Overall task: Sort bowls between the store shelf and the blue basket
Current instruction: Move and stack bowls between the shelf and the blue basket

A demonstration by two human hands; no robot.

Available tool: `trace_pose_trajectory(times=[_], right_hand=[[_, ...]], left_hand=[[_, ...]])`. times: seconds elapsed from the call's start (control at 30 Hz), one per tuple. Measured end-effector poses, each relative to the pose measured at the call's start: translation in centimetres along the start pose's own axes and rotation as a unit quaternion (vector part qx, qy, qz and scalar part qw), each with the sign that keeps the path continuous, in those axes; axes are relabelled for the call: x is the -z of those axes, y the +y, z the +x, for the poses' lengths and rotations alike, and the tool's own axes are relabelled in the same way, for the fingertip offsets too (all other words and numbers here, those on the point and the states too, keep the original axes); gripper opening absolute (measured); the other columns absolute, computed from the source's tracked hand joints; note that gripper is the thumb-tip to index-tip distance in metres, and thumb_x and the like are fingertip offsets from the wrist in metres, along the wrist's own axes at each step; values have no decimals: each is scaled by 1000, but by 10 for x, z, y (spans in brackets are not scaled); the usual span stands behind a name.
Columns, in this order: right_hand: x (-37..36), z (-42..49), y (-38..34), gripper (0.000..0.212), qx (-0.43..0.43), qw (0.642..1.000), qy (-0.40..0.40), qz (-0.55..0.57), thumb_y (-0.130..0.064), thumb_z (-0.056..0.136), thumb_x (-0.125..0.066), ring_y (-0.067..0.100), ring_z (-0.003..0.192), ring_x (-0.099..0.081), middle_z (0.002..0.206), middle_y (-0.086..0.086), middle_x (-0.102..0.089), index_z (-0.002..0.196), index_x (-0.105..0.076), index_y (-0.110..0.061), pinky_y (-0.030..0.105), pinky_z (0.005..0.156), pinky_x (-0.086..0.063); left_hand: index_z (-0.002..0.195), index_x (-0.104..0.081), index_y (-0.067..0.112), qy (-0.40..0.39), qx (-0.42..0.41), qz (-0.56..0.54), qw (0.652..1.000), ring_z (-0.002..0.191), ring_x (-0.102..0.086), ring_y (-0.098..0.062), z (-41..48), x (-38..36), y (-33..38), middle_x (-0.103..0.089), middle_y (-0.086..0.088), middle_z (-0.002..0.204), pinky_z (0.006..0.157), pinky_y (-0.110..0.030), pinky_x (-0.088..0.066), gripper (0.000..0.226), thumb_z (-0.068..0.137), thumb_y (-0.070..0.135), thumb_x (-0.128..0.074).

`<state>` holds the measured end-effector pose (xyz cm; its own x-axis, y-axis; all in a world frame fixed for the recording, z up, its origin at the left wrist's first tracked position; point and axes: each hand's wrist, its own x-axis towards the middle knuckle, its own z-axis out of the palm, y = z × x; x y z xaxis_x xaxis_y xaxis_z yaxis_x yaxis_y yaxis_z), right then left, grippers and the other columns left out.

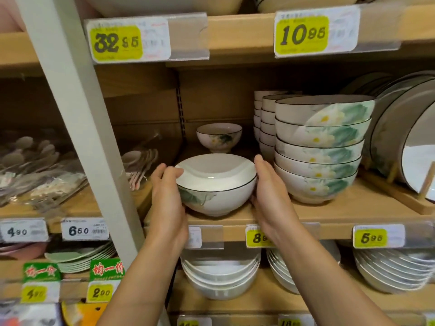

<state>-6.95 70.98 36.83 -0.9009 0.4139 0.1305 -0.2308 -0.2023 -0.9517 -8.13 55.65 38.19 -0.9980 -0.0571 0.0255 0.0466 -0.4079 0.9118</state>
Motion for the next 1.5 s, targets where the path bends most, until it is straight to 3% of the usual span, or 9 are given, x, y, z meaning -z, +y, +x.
trace_pose_trajectory(times=[0.13, 0.3, 0.4, 0.6, 0.9, 1.0, 1.1, 1.23, 1.5], right_hand=[[-9, -19, 7, 82, 24, 998, -25, -55, -63, 72, -52, -2, 108, -49, 128, -20, -46, 148, -25, -43, 15, 79, -40], [-9, 6, -6, 45, -16, 999, 22, 30, -32, 99, -47, 20, 121, -56, 134, 6, -58, 141, -46, -16, 42, 106, -44], [1, 3, -5, 52, -15, 999, 25, 18, -45, 96, -49, 15, 127, -52, 139, -1, -55, 142, -46, -22, 43, 112, -38], [3, -5, 5, 65, -11, 1000, 0, -6, -53, 89, -48, 13, 133, -45, 147, -6, -47, 148, -38, -27, 43, 114, -35], [-35, 43, -13, 39, -60, 994, 91, 17, -35, 95, -48, 23, 100, -64, 109, 8, -68, 128, -54, -14, 38, 91, -53], [-49, 64, -25, 41, -50, 990, 132, 7, -33, 96, -47, 27, 107, -61, 121, 11, -62, 134, -49, -16, 42, 96, -51], [-60, 88, -45, 43, -20, 991, 133, 7, -28, 96, -47, 29, 110, -57, 126, 12, -57, 137, -44, -16, 36, 87, -48], [-74, 123, -62, 40, 1, 990, 142, 1, -14, 97, -40, 34, 118, -56, 132, 18, -55, 136, -46, -5, 43, 100, -47], [-91, 180, -65, 39, 41, 977, 208, -23, -10, 100, -37, 37, 126, -50, 137, 24, -52, 133, -49, 6, 39, 104, -41]], left_hand=[[114, -67, 11, -12, 24, 26, 999, 101, -68, -26, 4, -7, 11, -75, -8, 101, 87, -39, -54, 35, 88, 25, -47], [137, -47, 30, -14, -15, 16, 1000, 120, -56, -16, -8, 1, -2, -58, -4, 135, 106, -37, -43, 45, 93, 25, -47], [142, -42, 29, -13, -21, -6, 1000, 132, -47, -20, -10, 5, 0, -41, -14, 149, 110, -37, -38, 50, 93, 26, -48], [147, -37, 29, -60, -7, 20, 998, 120, -53, -8, -6, 3, -3, -52, 5, 140, 106, -31, -41, 50, 97, 21, -45], [129, -43, 16, 24, 21, 15, 999, 86, -61, -14, 30, -40, 9, -60, -6, 106, 54, -21, -48, 34, 95, 15, -47], [133, -45, 15, 69, 39, -3, 997, 102, -61, -22, 53, -66, 25, -59, -10, 118, 81, -33, -55, 35, 98, 17, -43], [143, -40, 15, 82, 23, 11, 996, 122, -52, -26, 84, -85, 41, -51, -10, 137, 105, -39, -43, 42, 102, 24, -39], [137, -44, -2, 68, -68, 68, 993, 125, -49, -38, 113, -104, 48, -50, -24, 137, 104, -43, -42, 41, 102, 15, -31], [134, -47, 6, 66, -116, 127, 983, 121, -51, -33, 165, -122, 37, -53, -18, 134, 100, -34, -40, 37, 102, 17, -32]])
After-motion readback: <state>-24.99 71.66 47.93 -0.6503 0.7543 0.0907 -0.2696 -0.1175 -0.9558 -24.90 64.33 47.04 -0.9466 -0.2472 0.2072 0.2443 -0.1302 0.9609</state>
